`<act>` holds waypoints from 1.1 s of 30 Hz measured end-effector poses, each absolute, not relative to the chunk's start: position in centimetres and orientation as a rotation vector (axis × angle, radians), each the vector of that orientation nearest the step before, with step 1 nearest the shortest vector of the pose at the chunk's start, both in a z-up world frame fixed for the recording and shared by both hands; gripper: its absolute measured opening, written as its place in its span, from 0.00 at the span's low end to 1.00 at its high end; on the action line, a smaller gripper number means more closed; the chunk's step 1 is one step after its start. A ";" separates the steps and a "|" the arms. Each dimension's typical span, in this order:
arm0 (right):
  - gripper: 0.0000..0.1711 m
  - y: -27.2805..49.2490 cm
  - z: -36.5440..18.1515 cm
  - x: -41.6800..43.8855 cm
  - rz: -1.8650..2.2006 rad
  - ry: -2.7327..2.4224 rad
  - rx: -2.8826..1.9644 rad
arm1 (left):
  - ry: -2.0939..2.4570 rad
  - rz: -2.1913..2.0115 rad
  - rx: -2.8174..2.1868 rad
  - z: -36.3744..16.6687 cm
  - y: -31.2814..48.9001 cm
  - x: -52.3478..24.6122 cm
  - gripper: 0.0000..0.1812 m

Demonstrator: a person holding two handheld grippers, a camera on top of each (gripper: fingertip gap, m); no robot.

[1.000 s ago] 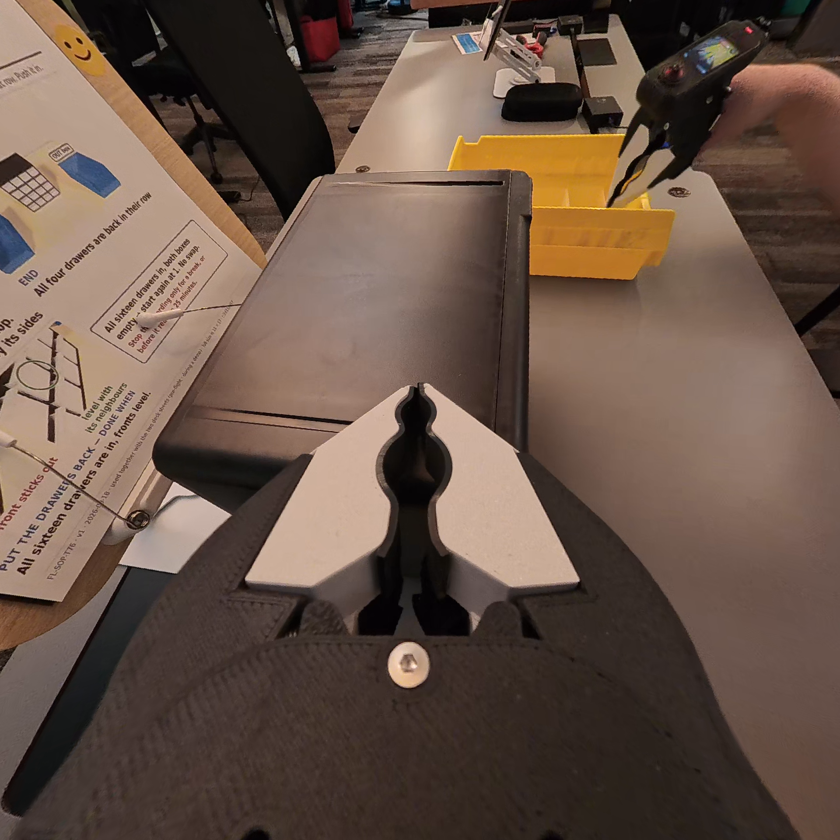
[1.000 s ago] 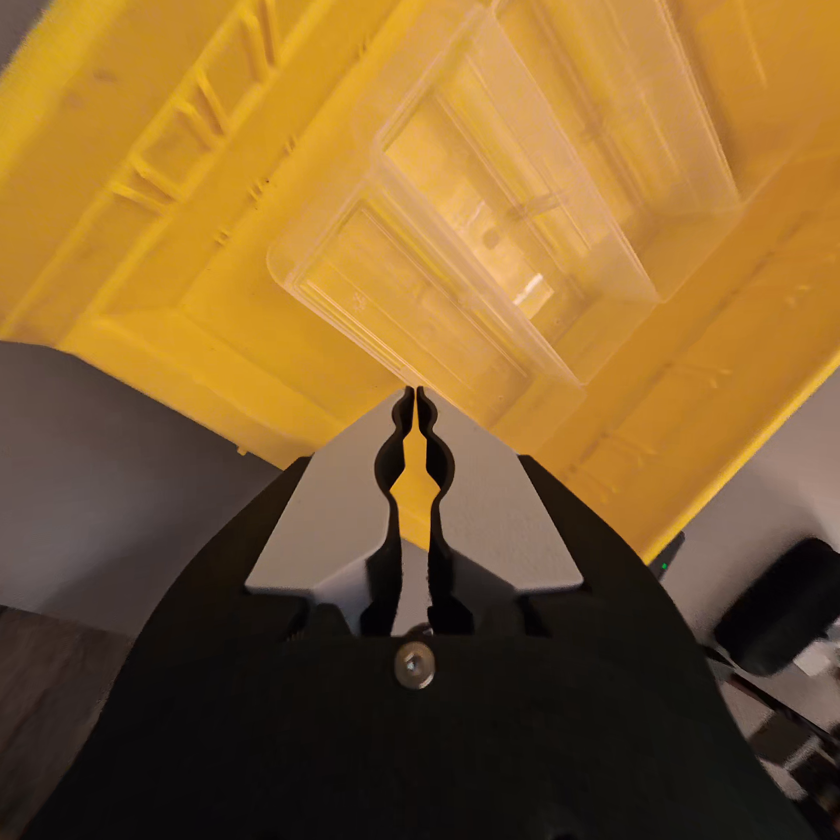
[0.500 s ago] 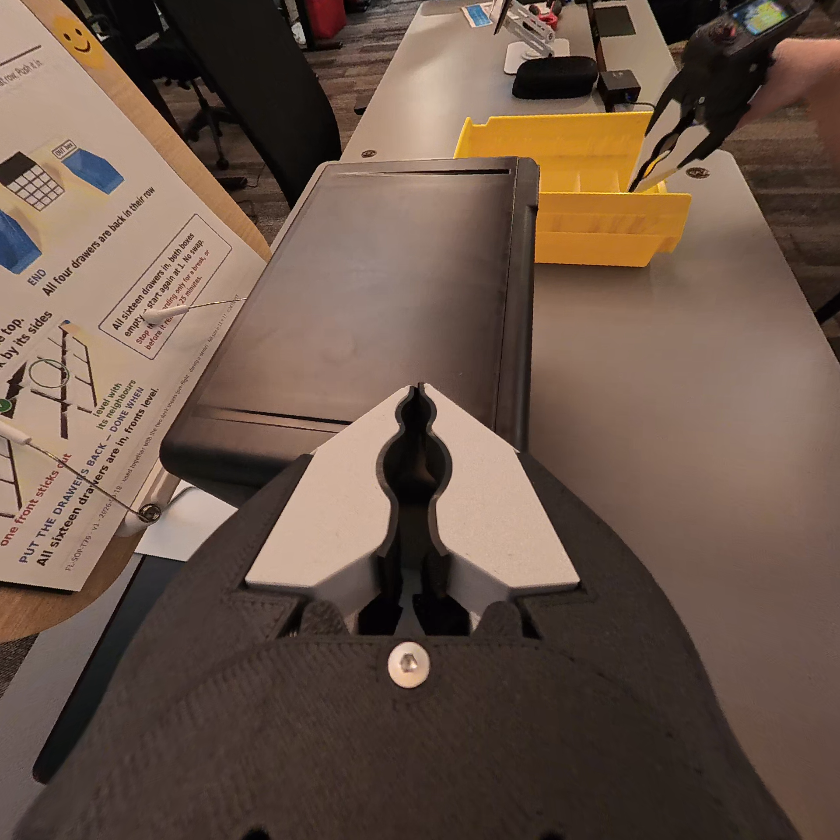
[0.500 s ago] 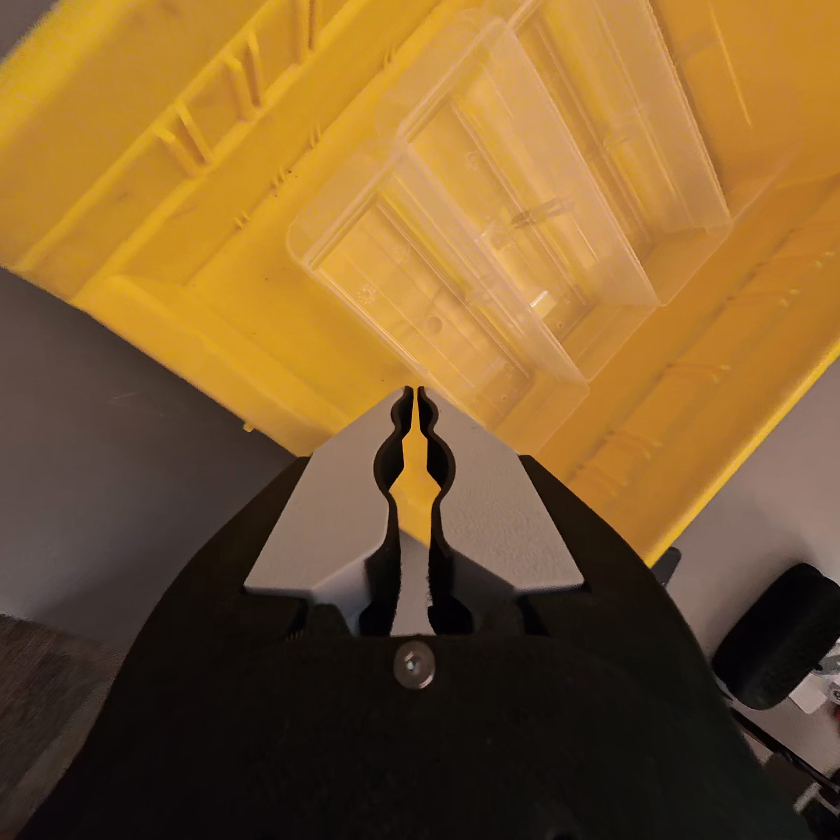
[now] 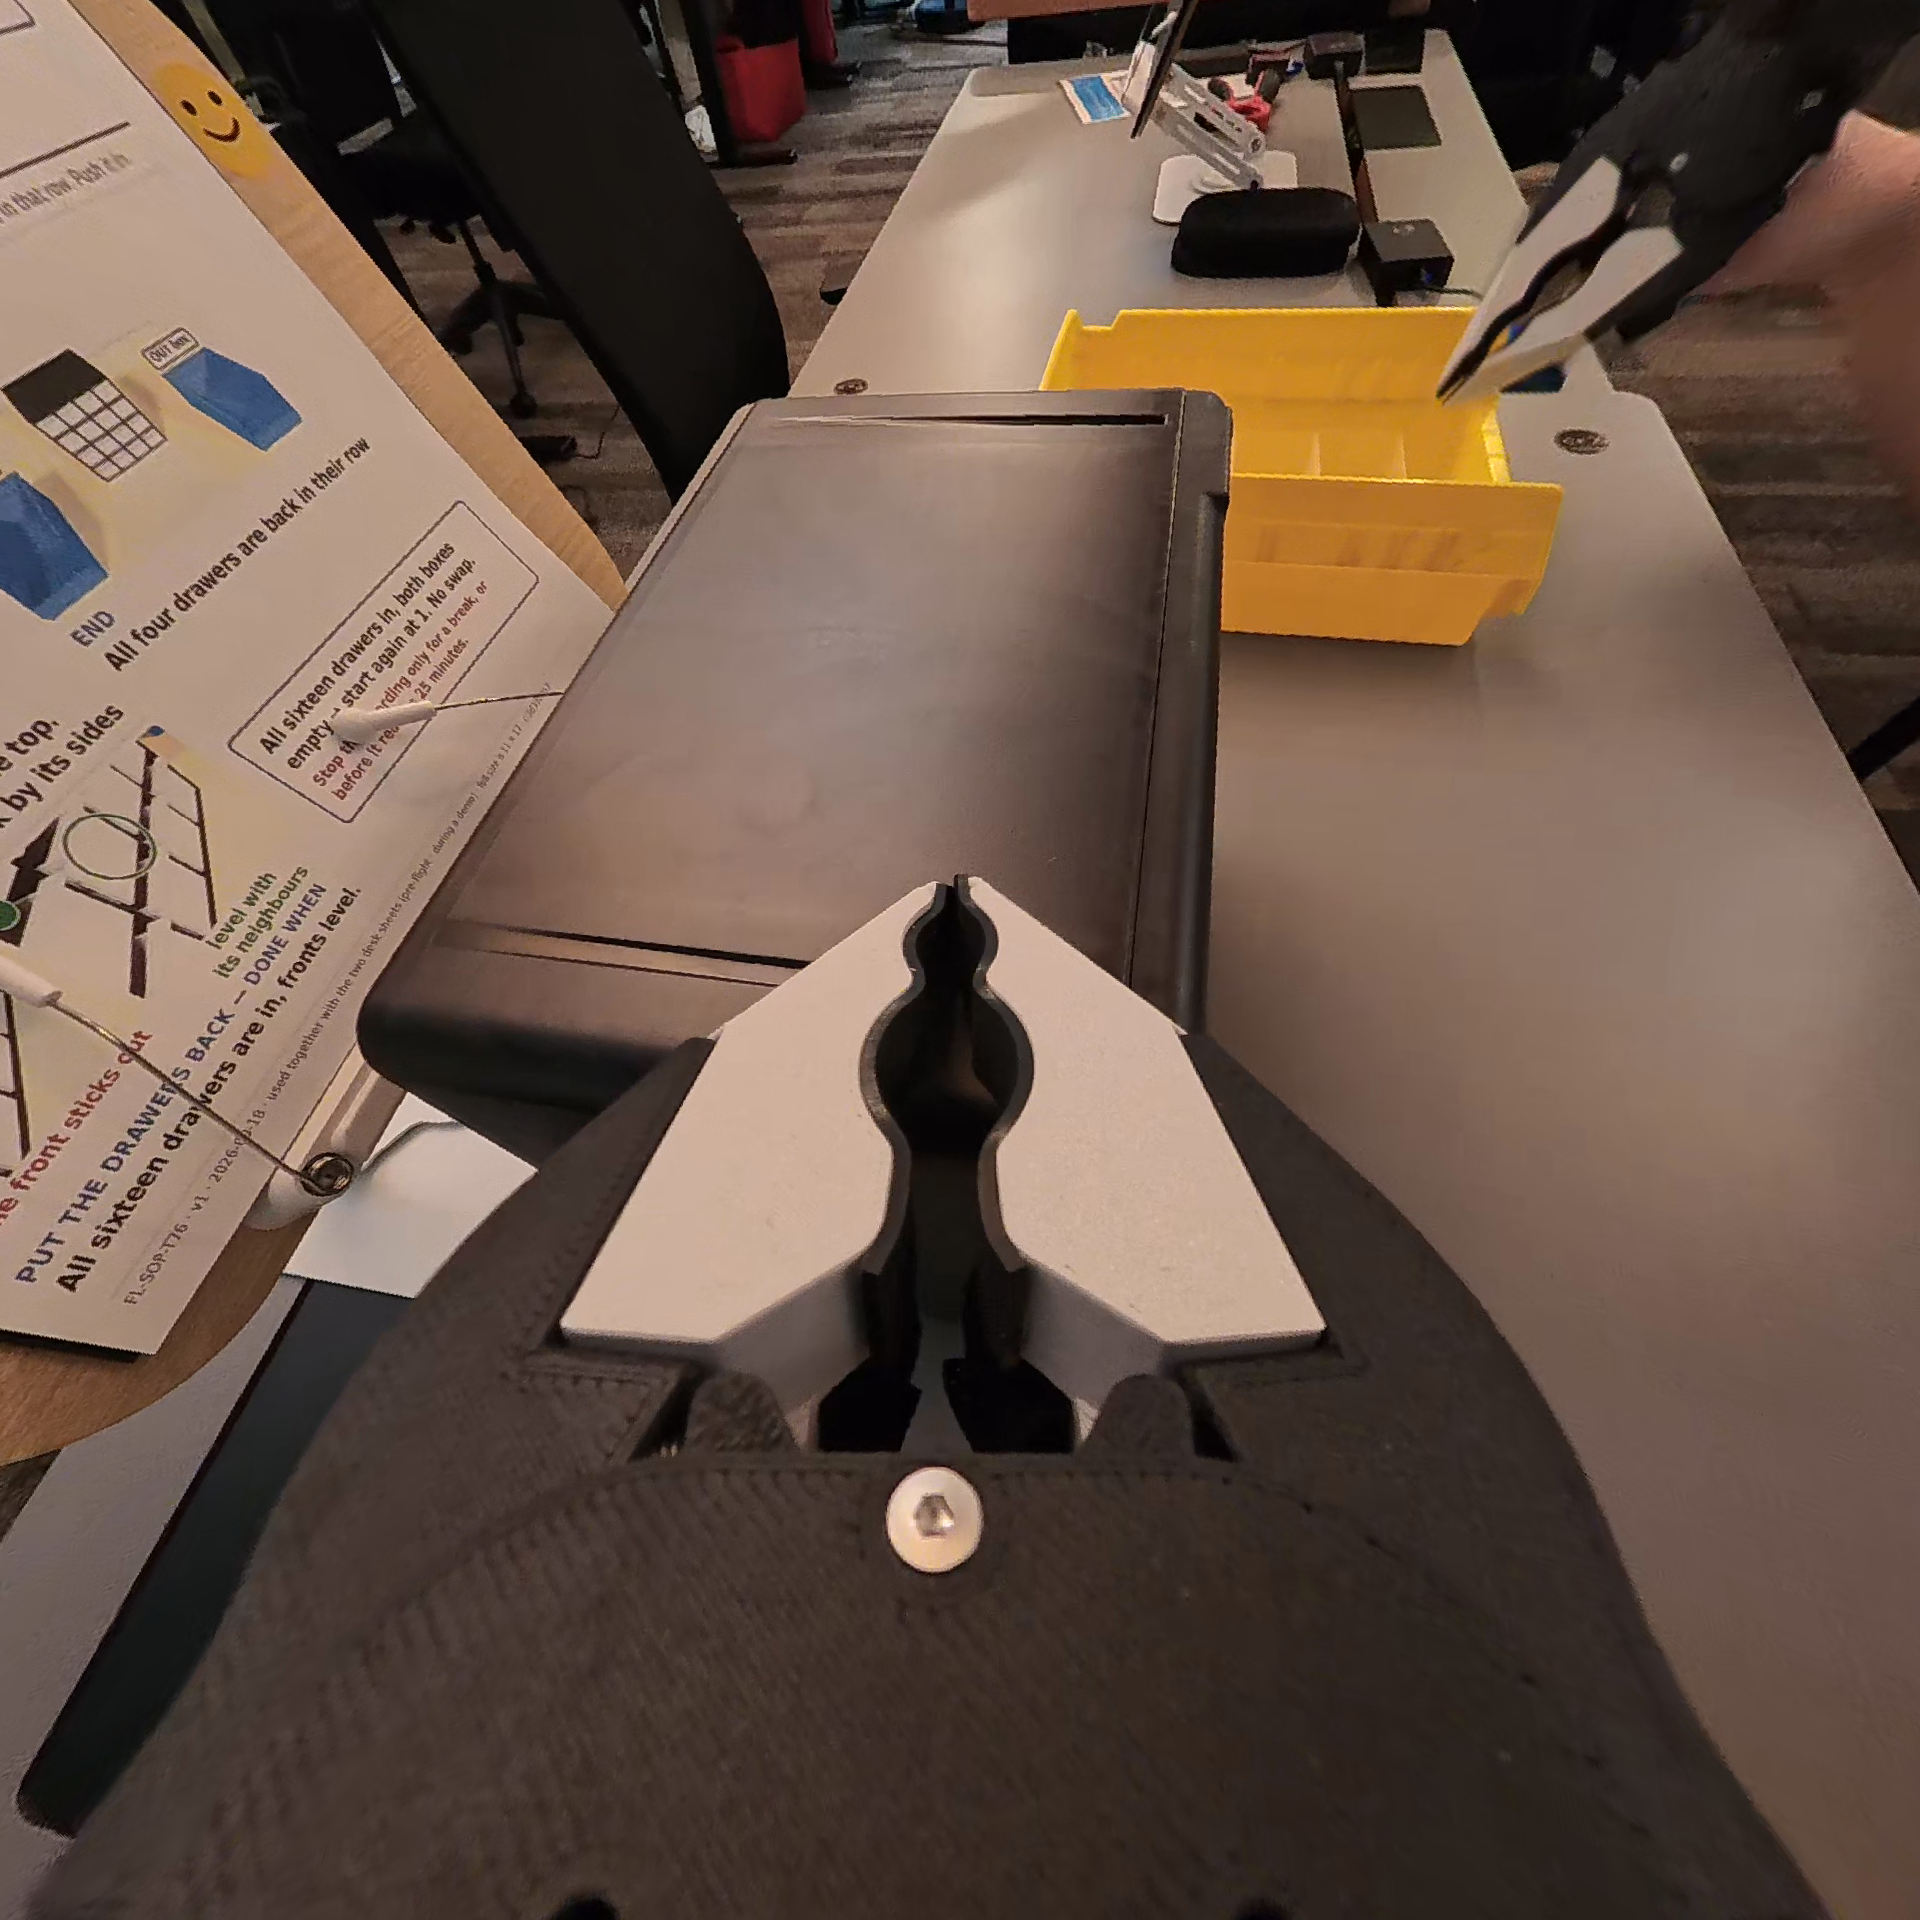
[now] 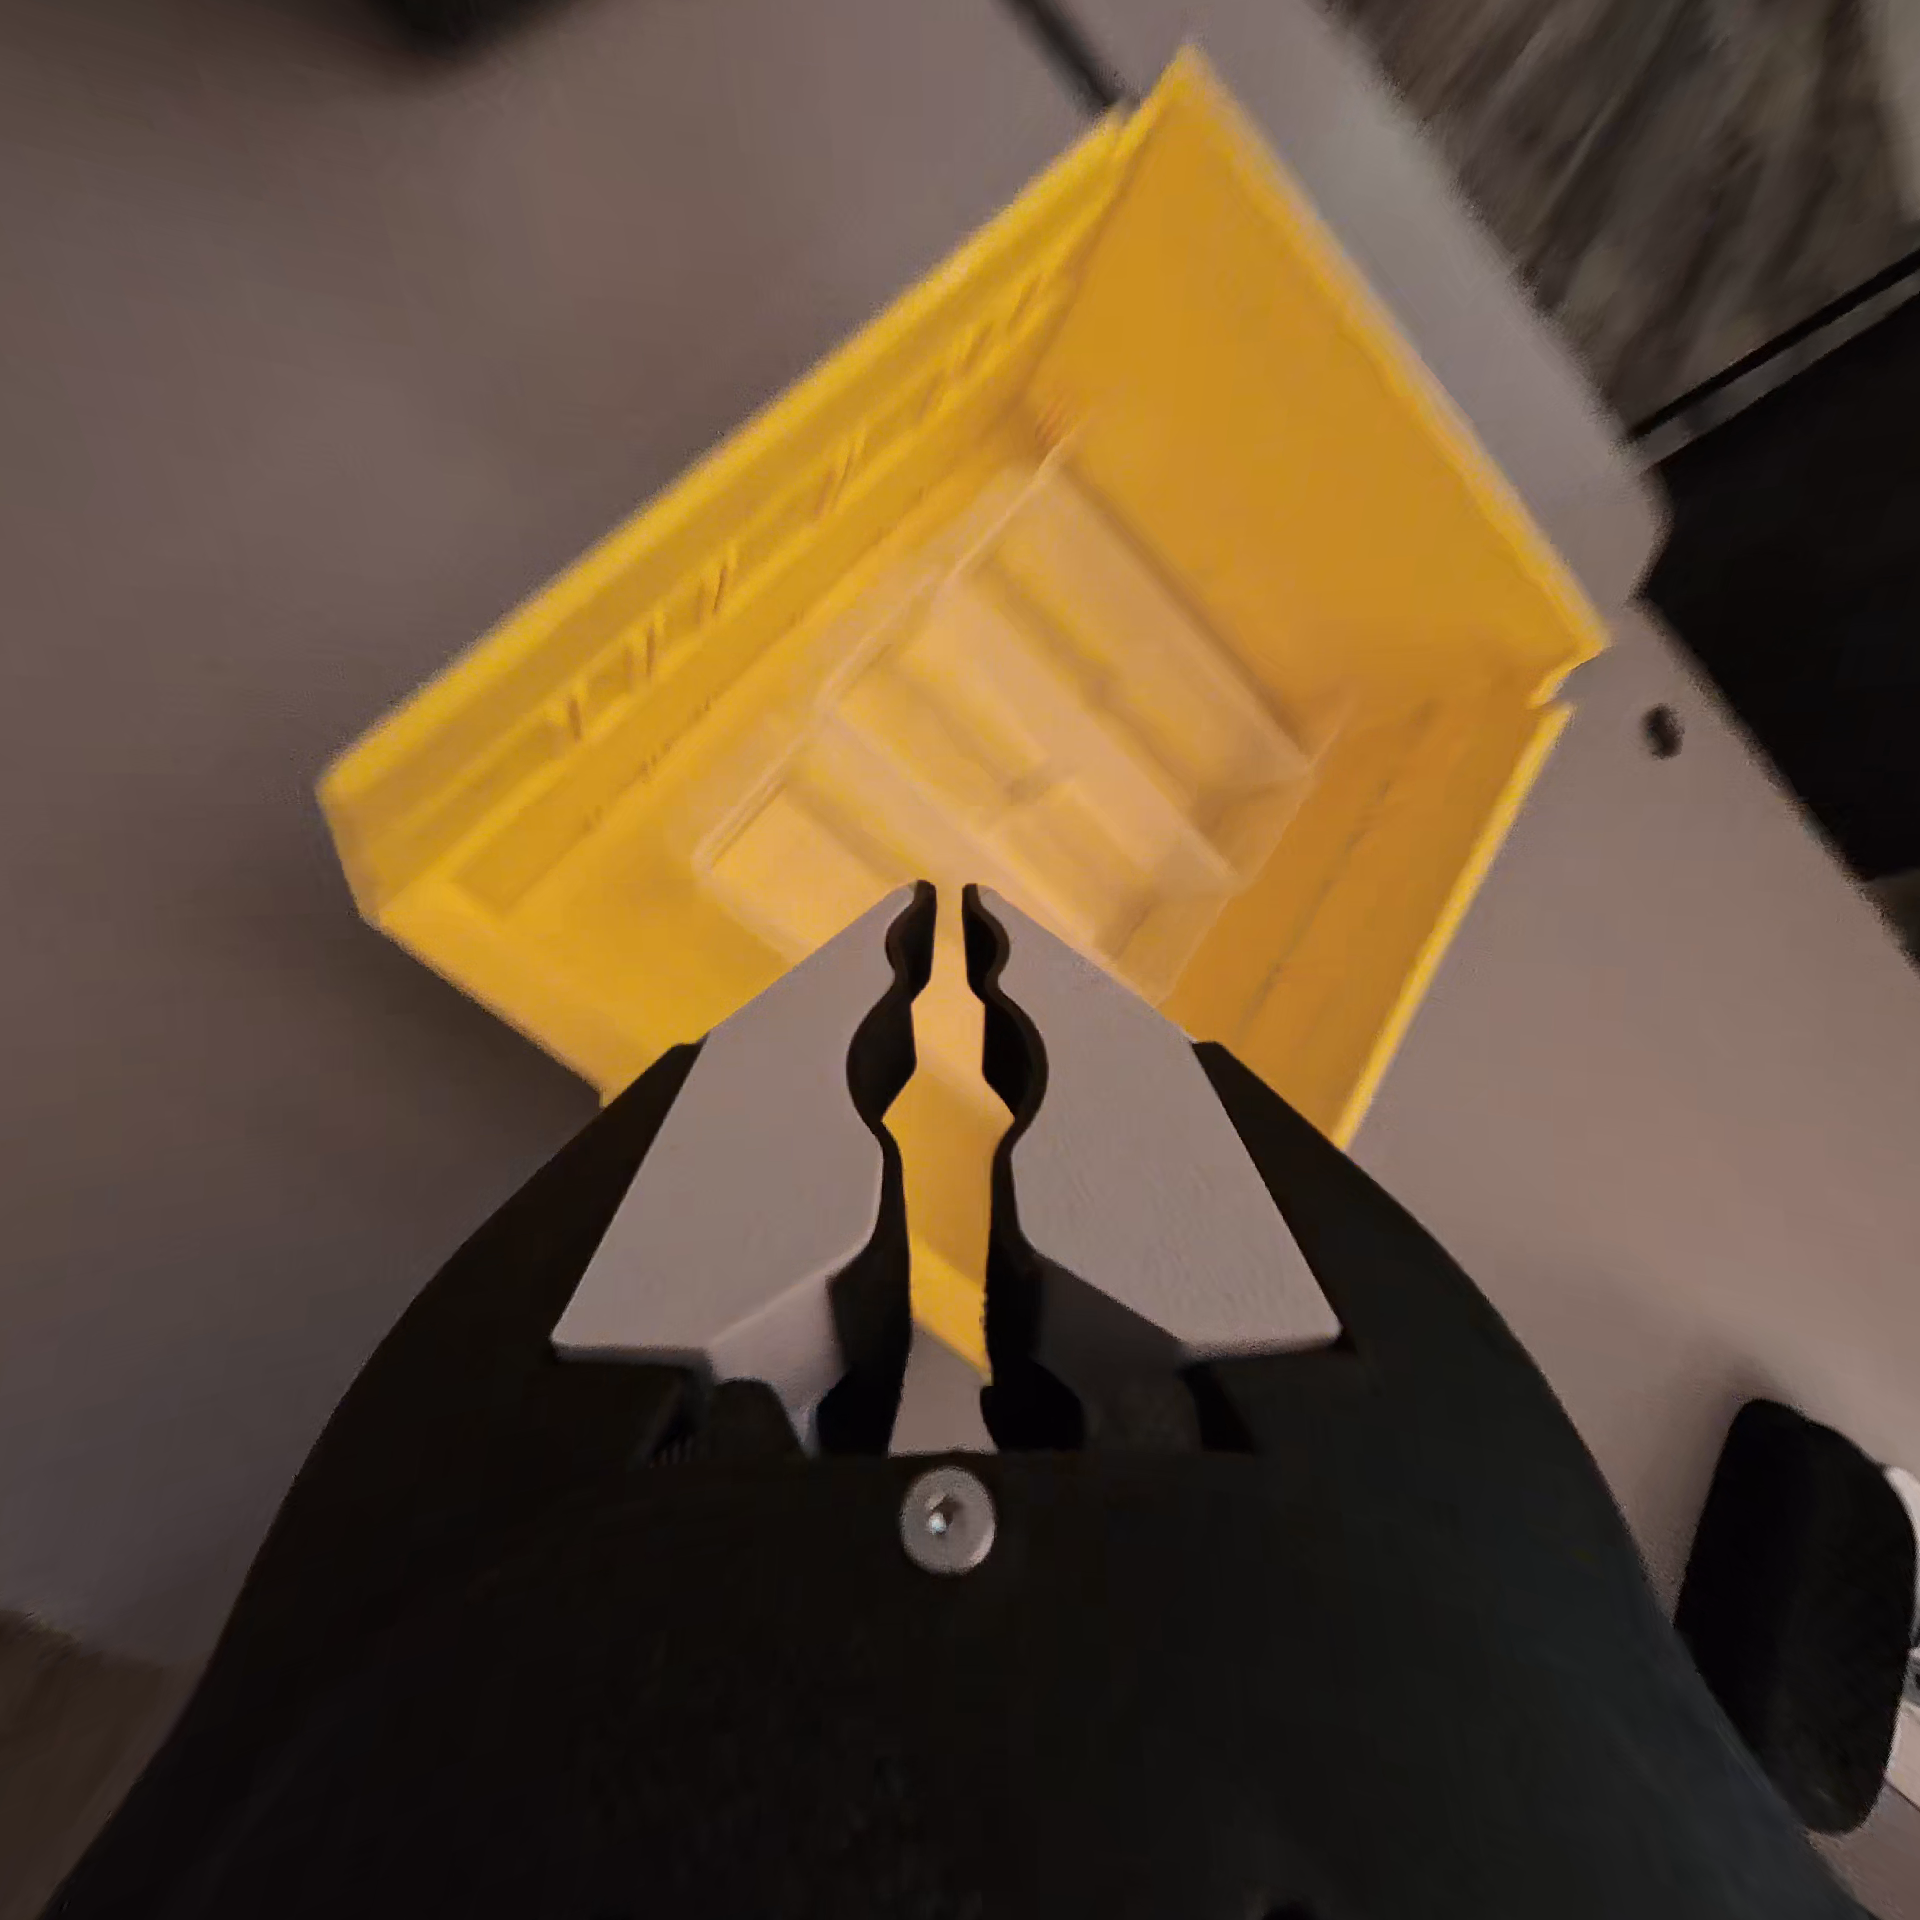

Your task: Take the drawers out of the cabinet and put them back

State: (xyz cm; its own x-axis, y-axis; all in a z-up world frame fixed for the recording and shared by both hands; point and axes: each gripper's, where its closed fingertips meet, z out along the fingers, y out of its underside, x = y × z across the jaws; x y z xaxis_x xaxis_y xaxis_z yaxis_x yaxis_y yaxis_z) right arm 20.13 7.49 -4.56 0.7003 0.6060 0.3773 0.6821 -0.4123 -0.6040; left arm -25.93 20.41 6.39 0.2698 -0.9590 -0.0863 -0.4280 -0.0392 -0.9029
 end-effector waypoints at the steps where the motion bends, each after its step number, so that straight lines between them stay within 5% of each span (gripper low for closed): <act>1: 0.05 8.0 -2.9 19.9 -0.137 -0.934 -2.076 | 1.302 -0.732 -1.629 6.4 20.4 -25.9 0.00; 13: 0.24 8.8 16.6 5.1 0.138 -0.739 -1.258 | 1.266 -0.691 -1.678 6.4 20.4 -26.0 0.00; 24: 0.19 10.2 18.8 -6.6 0.374 -0.918 -1.147 | 1.241 -0.576 -1.765 6.3 20.6 -25.9 0.00; 33: 0.19 11.9 15.8 -6.2 0.302 -0.999 -1.325 | 1.216 -0.580 -1.796 6.2 20.5 -26.0 0.00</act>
